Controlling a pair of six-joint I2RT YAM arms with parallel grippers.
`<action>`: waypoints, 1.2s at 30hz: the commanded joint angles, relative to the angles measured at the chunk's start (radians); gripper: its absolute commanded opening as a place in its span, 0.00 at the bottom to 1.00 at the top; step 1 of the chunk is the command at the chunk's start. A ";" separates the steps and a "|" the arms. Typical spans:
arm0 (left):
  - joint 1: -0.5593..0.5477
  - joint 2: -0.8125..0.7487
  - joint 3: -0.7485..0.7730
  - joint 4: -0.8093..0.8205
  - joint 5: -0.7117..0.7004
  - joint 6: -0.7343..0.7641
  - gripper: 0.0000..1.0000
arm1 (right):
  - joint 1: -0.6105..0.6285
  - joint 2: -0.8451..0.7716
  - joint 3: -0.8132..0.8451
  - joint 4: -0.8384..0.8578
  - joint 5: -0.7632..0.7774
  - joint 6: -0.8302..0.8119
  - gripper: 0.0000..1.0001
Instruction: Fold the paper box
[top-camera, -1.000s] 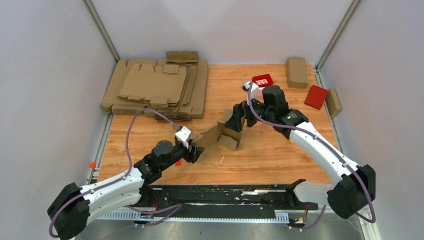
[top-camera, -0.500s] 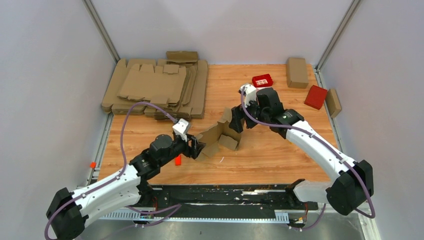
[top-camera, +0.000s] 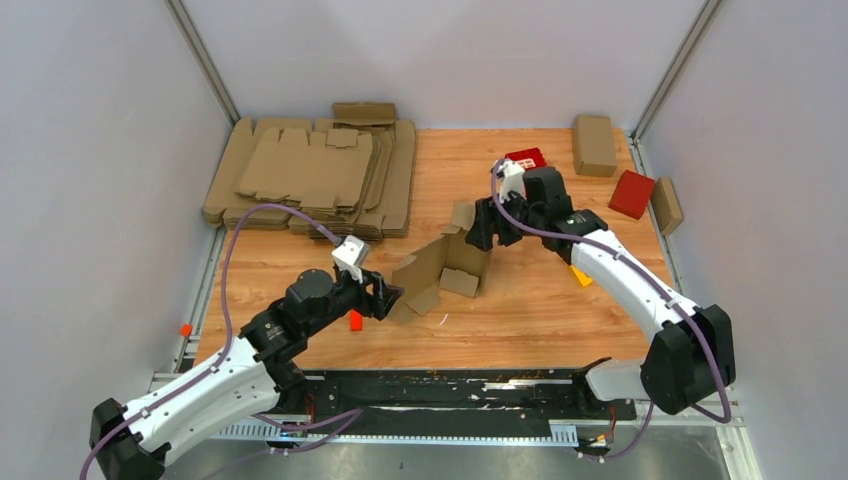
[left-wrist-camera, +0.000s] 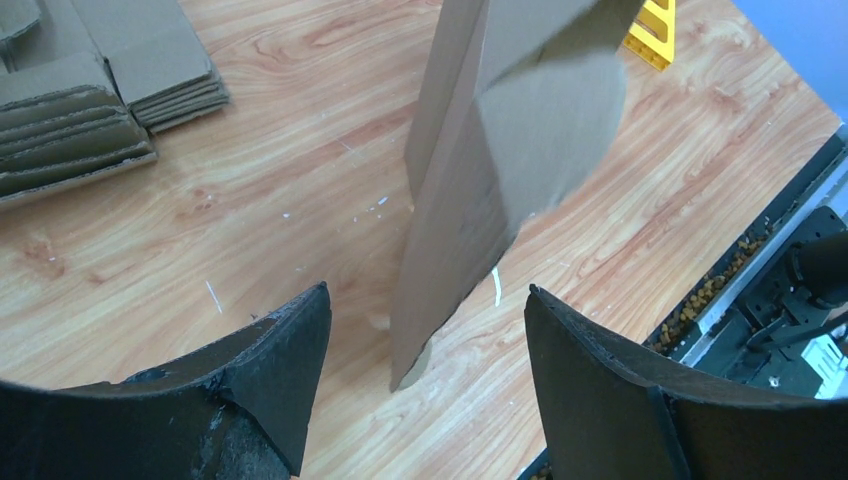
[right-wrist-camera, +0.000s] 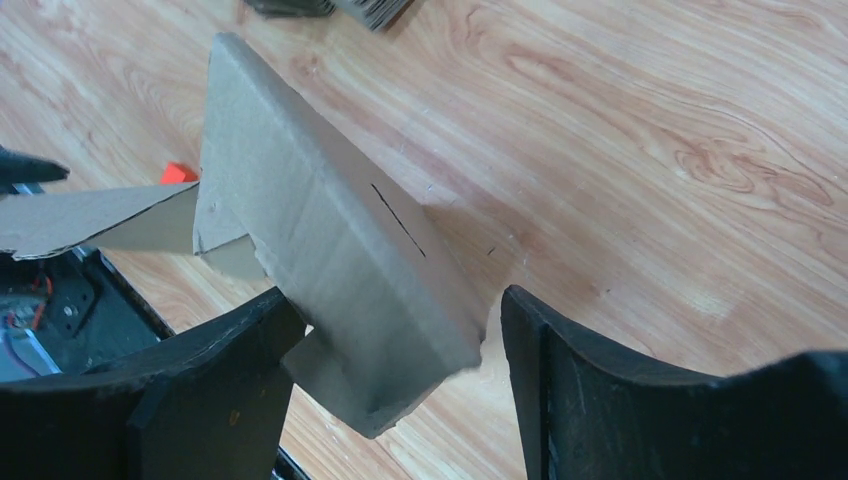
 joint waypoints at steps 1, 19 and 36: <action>-0.003 -0.019 0.063 -0.055 0.003 -0.037 0.79 | -0.086 0.031 0.021 0.110 -0.115 0.086 0.71; -0.003 0.007 0.026 -0.134 -0.022 -0.444 0.76 | -0.265 0.183 -0.070 0.365 -0.301 0.283 0.67; -0.096 0.514 -0.018 0.452 -0.212 -0.934 0.76 | -0.263 0.098 -0.106 0.326 -0.228 0.243 0.76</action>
